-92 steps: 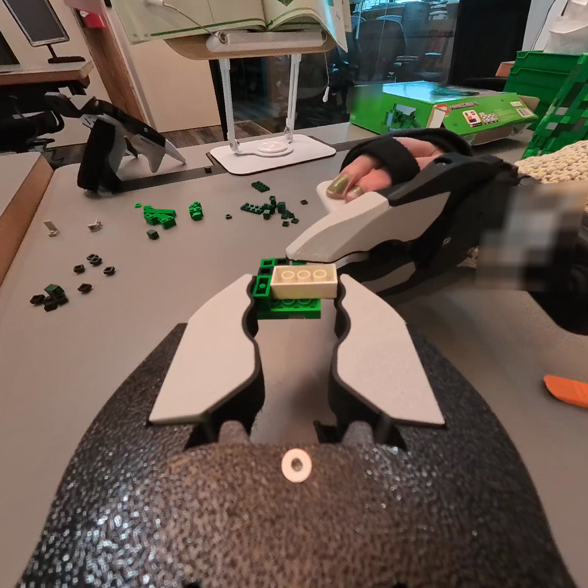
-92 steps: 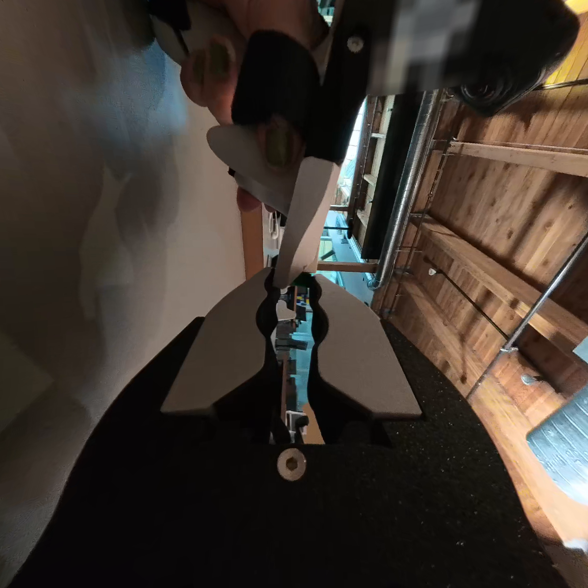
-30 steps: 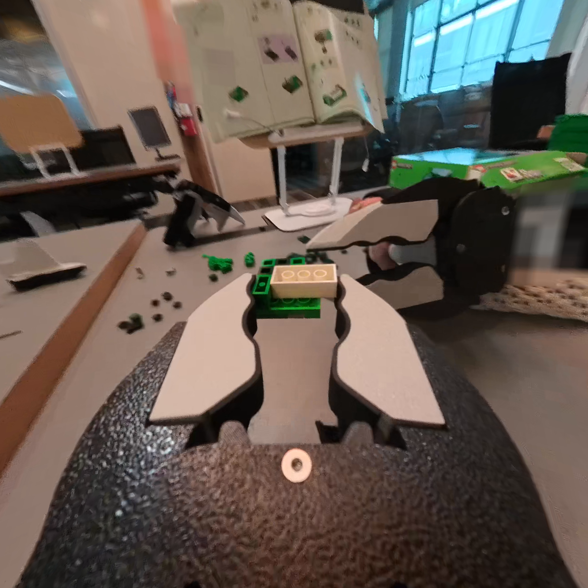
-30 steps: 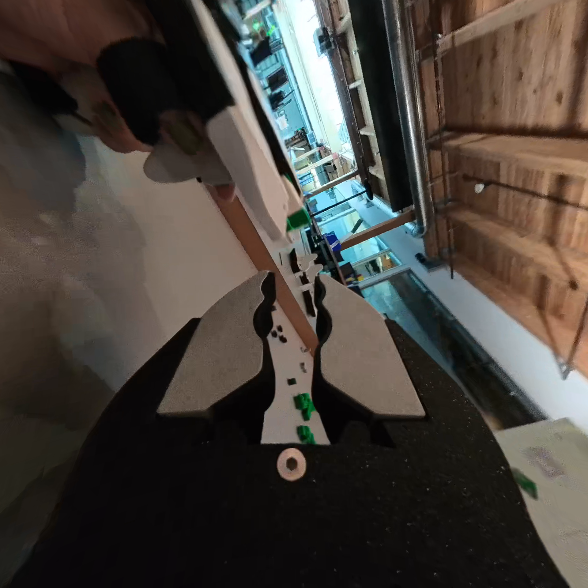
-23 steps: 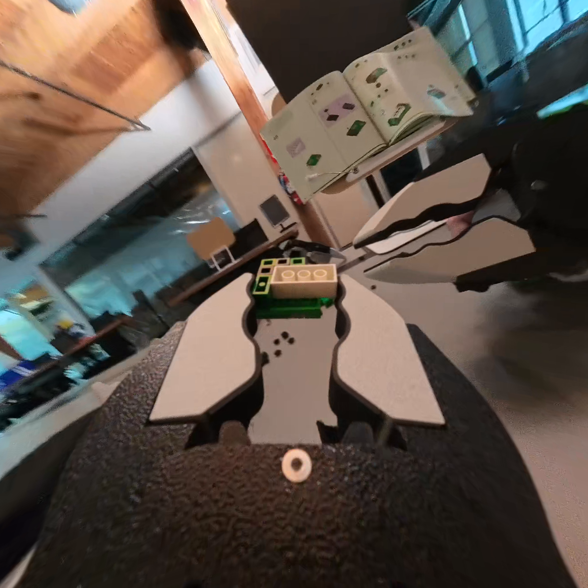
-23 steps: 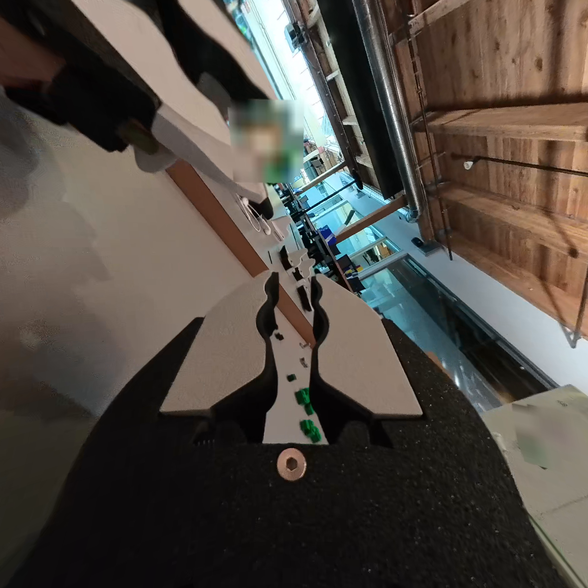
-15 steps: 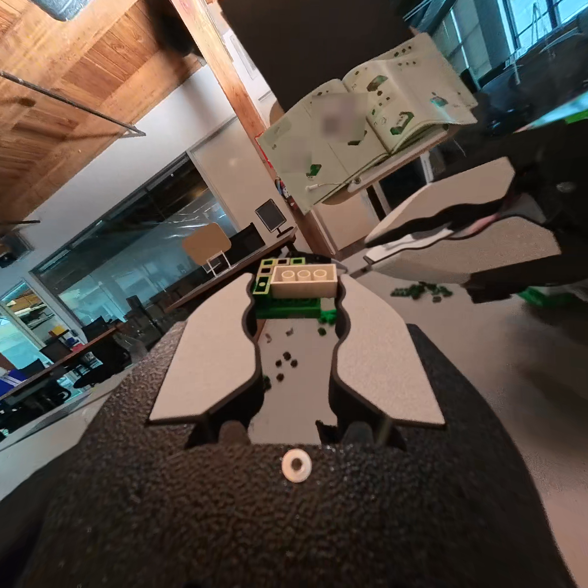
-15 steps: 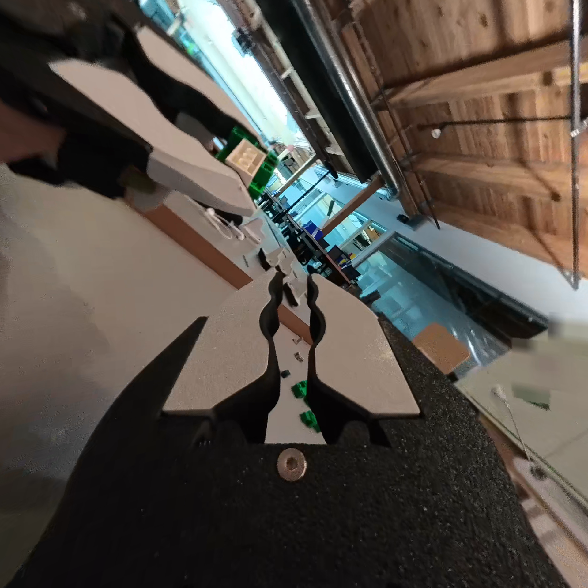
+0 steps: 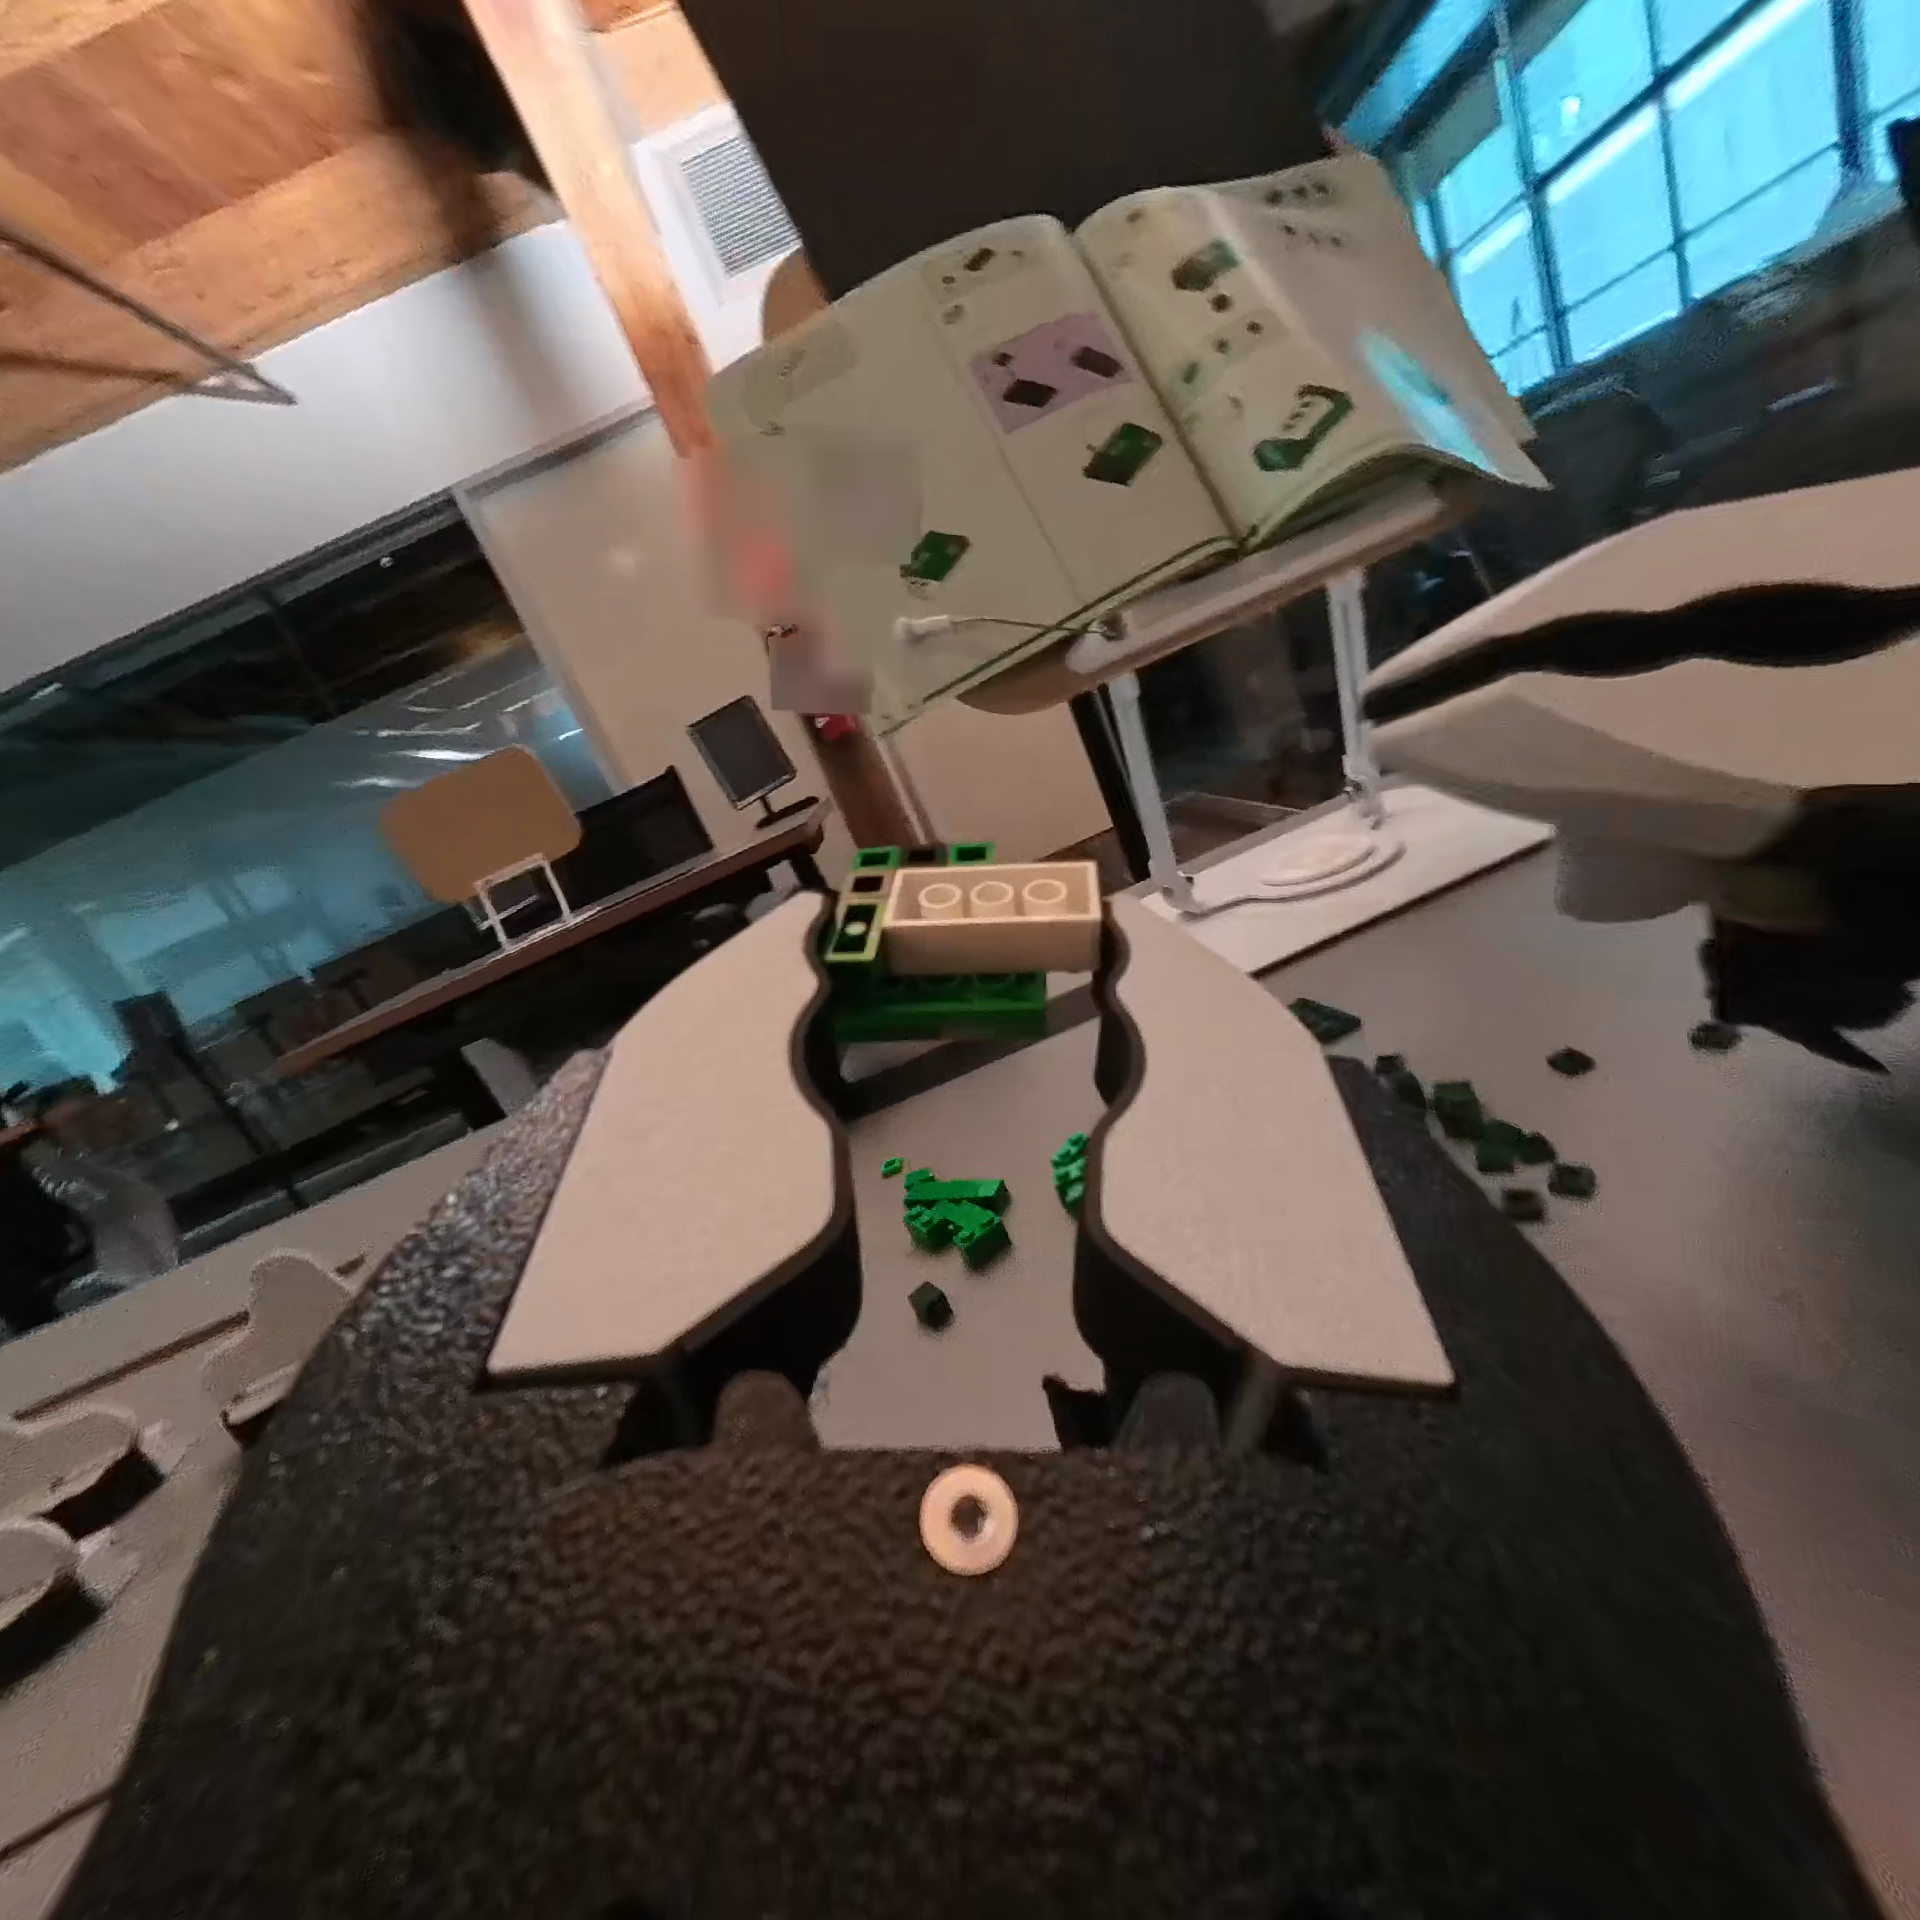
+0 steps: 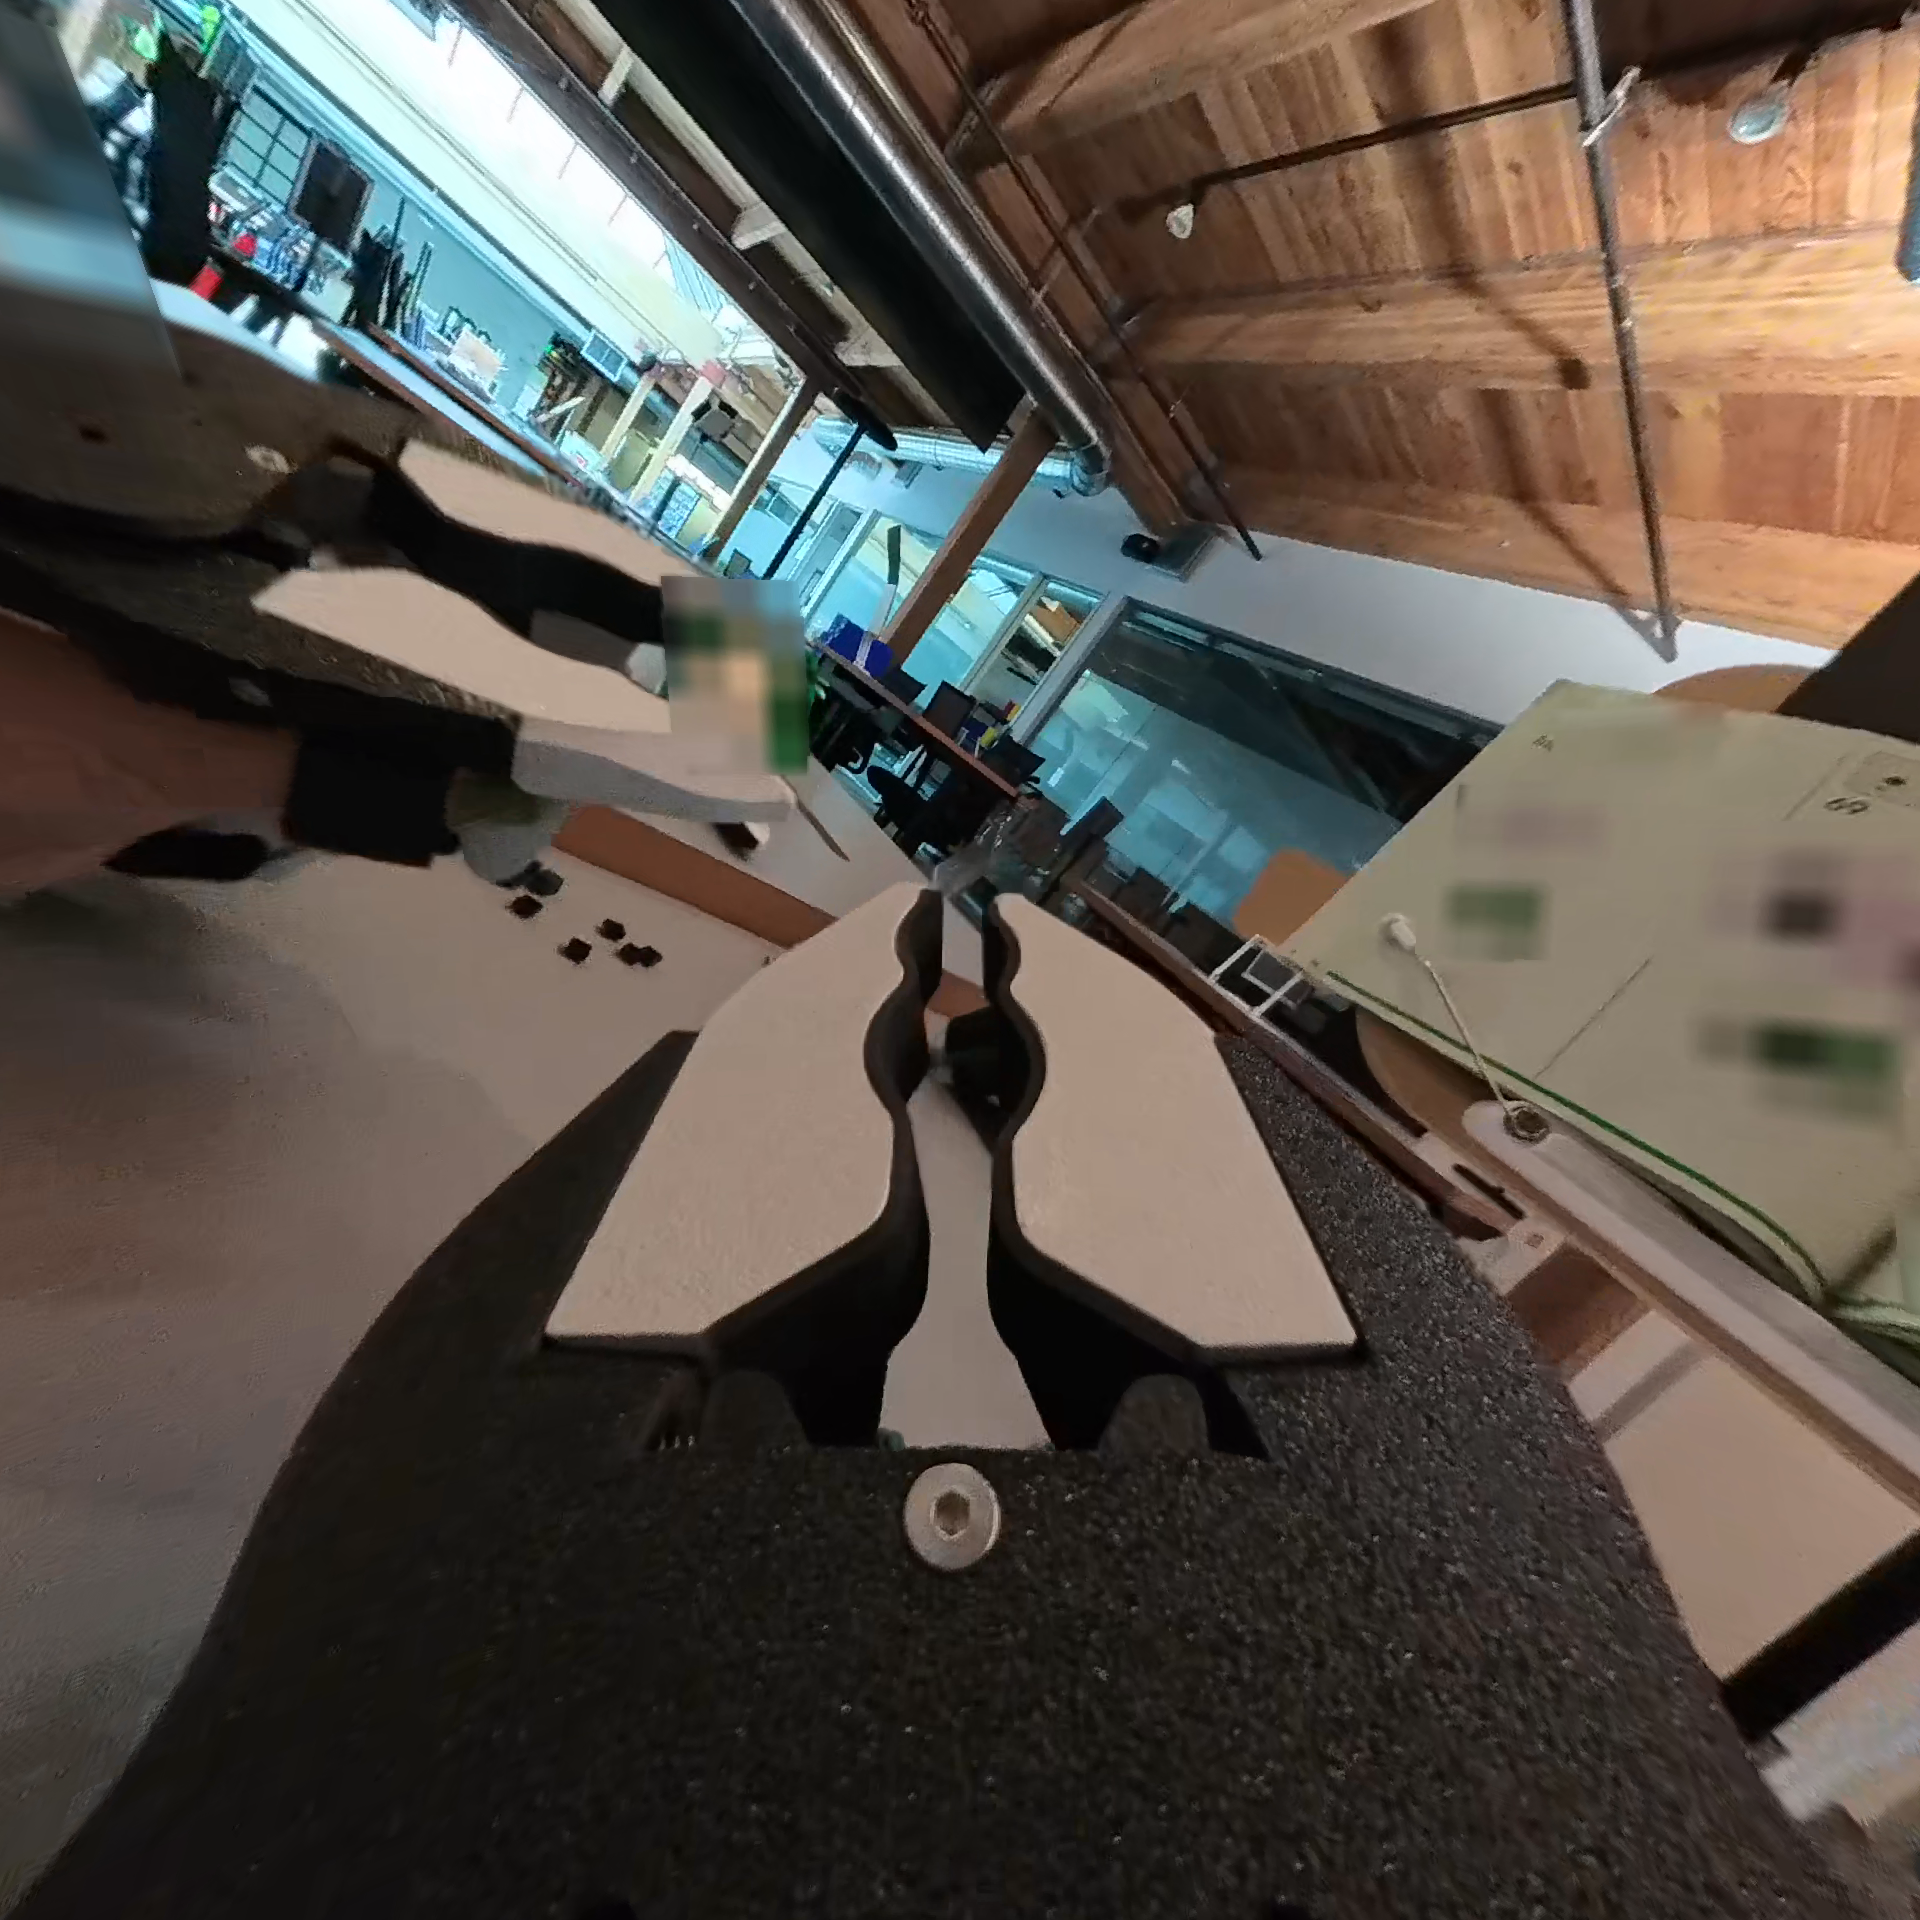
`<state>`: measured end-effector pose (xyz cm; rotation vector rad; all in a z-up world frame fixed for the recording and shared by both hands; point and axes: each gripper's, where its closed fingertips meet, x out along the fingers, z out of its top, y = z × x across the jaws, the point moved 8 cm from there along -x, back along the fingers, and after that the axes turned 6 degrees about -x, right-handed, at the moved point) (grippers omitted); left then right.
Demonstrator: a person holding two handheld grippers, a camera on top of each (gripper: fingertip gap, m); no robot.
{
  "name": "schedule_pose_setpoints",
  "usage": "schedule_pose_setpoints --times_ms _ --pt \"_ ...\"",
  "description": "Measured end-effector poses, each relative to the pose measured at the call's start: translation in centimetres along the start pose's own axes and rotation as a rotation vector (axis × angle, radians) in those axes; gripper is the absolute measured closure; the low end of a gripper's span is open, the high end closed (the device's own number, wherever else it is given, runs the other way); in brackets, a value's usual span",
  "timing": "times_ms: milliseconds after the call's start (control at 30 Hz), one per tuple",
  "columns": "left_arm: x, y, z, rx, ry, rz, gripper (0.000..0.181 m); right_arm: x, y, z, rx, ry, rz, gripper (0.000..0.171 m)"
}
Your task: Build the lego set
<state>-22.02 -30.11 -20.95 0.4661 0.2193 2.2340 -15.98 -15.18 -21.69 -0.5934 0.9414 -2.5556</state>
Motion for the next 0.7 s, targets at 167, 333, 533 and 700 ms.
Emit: schedule_pose_setpoints --times_ms 167,333,533,700 --pt "-0.2 -1.0 0.5 0.003 -0.027 -0.060 0.135 0.3 -0.2 -0.9 0.035 0.044 0.019 0.166" --pt "0.0 -2.0 0.6 -0.004 -0.010 -0.140 0.135 0.1 -0.7 -1.4 0.053 0.084 -0.008 0.167" --pt "0.1 -2.5 0.3 0.021 0.021 -0.175 0.135 0.0 -1.9 -2.6 0.068 0.190 -0.121 0.171" --pt "0.1 -2.5 -0.1 0.003 0.047 -0.181 0.135 -0.2 -2.3 -2.7 0.129 0.165 -0.104 0.171"
